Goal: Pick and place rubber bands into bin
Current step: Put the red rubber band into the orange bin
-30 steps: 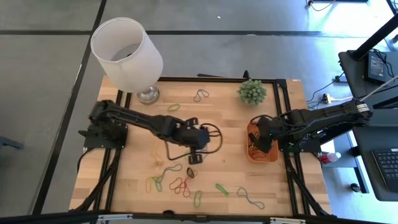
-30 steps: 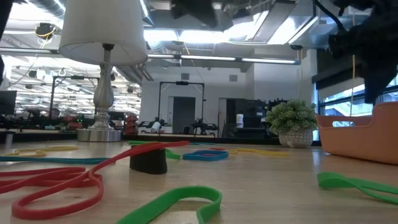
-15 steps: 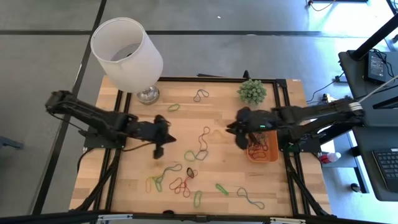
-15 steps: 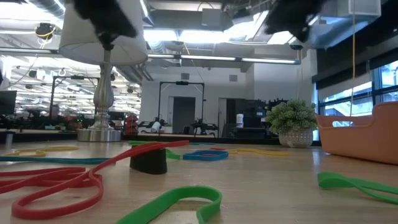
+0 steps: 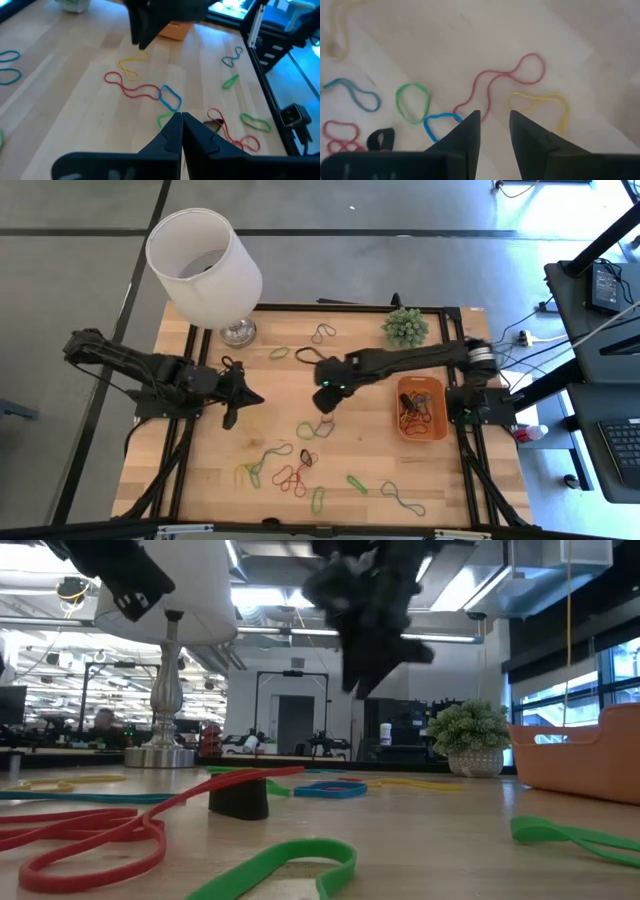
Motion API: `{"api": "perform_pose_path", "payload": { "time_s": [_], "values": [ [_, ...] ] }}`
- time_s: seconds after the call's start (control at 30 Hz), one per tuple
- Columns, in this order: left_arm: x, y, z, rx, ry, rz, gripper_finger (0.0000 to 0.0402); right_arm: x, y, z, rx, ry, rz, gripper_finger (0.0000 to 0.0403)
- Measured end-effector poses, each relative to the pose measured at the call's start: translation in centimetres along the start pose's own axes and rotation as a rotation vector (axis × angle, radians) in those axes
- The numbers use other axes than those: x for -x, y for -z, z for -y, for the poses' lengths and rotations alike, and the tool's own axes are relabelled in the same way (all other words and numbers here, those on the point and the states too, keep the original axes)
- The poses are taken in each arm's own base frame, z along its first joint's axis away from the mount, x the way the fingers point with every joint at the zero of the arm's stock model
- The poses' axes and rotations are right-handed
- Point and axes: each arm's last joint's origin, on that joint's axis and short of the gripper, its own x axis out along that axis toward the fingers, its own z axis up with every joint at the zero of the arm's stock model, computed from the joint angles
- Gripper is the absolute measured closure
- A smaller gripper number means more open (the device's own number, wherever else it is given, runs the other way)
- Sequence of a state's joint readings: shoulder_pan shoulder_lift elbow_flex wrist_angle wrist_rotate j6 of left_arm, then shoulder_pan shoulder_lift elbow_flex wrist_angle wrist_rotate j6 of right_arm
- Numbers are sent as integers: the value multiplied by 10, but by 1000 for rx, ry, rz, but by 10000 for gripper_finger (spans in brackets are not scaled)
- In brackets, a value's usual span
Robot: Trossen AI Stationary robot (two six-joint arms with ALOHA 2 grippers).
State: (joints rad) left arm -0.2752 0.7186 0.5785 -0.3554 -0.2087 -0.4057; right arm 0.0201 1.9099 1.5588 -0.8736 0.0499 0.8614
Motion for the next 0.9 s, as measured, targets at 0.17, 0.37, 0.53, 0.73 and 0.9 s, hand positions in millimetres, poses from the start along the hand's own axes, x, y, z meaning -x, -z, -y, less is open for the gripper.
{"api": "perform_pose_path", "payload": {
  "time_s": [0.17,0.37,0.53,0.73,0.9],
  "values": [
    [2,5,-2,-9,2,-49,399,-32,-14,-17,-3,40,-36,295],
    [2,7,-3,-29,-6,-71,400,-71,-20,-24,-25,103,-88,295],
    [2,7,-3,-33,-7,-74,400,-96,-16,-20,-76,155,-148,295],
    [2,8,-3,-34,-11,-82,399,-111,-12,-18,-76,178,-192,302],
    [2,8,-3,-33,-11,-80,400,-117,-6,-19,-46,193,-216,376]
  ]
}}
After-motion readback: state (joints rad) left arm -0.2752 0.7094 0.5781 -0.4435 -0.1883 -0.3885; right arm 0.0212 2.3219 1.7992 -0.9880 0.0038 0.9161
